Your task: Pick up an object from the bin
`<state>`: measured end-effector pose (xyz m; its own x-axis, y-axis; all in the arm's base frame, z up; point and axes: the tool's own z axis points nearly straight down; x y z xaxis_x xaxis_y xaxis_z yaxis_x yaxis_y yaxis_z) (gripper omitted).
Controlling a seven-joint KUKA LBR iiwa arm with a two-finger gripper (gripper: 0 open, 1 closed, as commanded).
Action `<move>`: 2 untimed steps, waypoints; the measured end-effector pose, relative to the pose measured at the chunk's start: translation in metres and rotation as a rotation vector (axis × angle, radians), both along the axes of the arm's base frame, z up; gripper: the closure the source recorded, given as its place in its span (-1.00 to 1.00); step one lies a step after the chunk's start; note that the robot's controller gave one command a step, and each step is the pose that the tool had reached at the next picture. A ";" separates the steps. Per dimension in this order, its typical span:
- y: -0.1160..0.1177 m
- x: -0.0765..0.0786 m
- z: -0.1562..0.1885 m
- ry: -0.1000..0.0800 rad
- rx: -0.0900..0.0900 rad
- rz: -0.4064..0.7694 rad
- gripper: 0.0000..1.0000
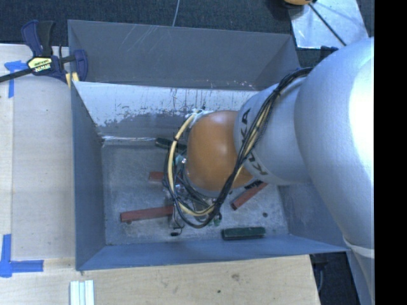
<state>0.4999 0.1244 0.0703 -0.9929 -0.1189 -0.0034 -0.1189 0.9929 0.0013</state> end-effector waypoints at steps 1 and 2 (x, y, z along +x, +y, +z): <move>0.000 0.000 0.000 0.000 0.000 0.000 1.00; -0.005 0.010 0.209 -0.001 -0.001 -0.052 1.00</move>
Offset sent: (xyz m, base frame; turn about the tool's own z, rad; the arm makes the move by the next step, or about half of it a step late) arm 0.0090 -0.0046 0.2078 0.0559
